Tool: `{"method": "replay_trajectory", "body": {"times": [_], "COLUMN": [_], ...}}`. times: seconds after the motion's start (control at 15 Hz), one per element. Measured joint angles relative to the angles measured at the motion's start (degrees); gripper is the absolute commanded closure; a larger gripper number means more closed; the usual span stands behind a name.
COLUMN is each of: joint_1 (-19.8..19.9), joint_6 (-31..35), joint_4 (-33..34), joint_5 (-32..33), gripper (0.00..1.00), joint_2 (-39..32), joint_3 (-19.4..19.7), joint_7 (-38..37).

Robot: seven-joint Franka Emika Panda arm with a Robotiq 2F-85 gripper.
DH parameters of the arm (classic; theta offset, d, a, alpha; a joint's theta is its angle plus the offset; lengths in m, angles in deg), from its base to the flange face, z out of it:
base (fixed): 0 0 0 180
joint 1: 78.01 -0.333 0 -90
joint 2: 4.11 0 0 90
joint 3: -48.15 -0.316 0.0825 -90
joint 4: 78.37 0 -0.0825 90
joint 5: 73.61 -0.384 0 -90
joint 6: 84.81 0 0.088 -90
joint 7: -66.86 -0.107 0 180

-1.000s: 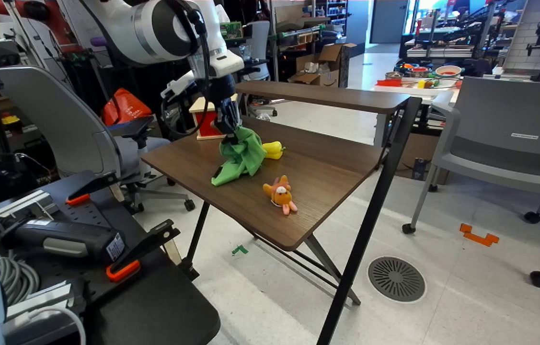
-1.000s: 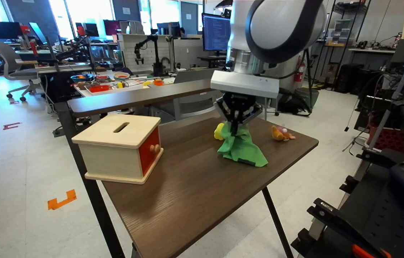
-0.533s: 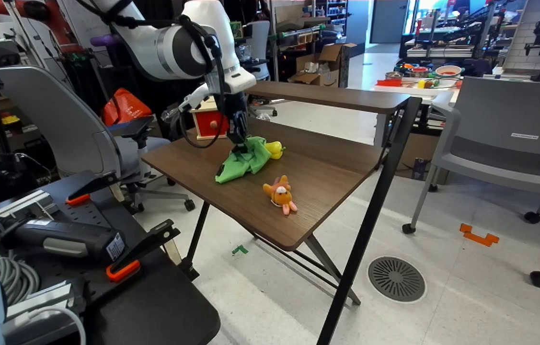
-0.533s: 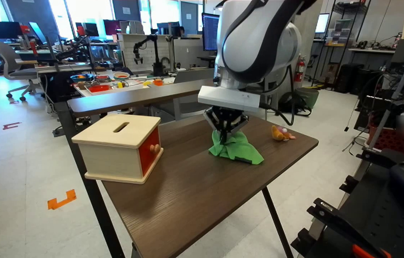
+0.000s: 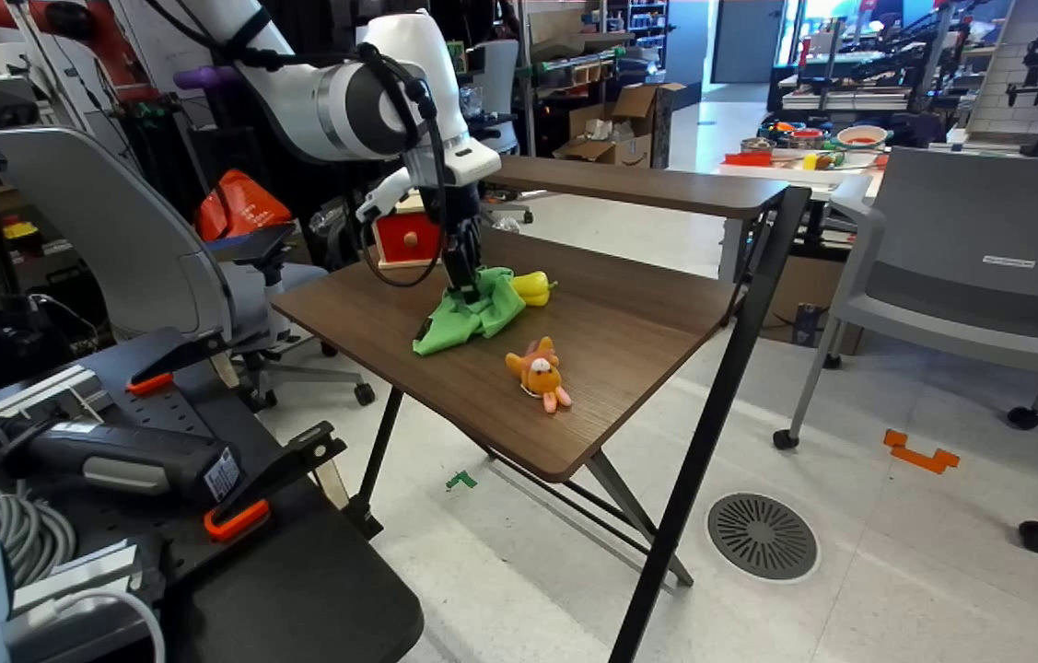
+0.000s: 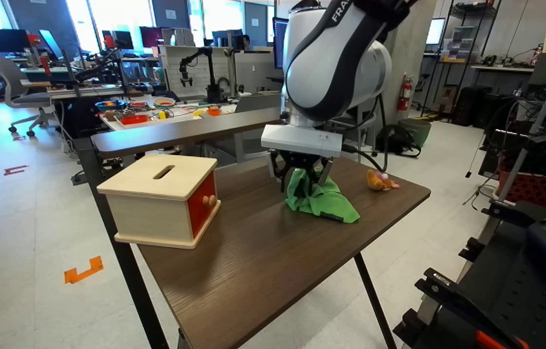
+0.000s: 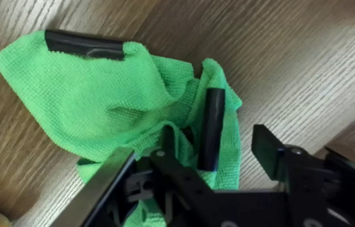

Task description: Move the green towel slightly forward.

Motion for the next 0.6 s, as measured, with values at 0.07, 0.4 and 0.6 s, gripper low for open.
{"method": "replay_trajectory", "body": {"times": [0.07,0.4,0.6], "joint_1": [-0.56,-3.43,-3.77], "joint_6": [0.0,0.6,1.36], "joint_4": [-0.31,-8.87,-17.61], "joint_5": [0.0,0.19,0.2], "gripper": [0.0,0.0,0.0], "joint_2": [0.38,8.63,16.73], "joint_3": [0.62,3.24,2.78], "joint_7": [0.36,2.74,6.36]}}
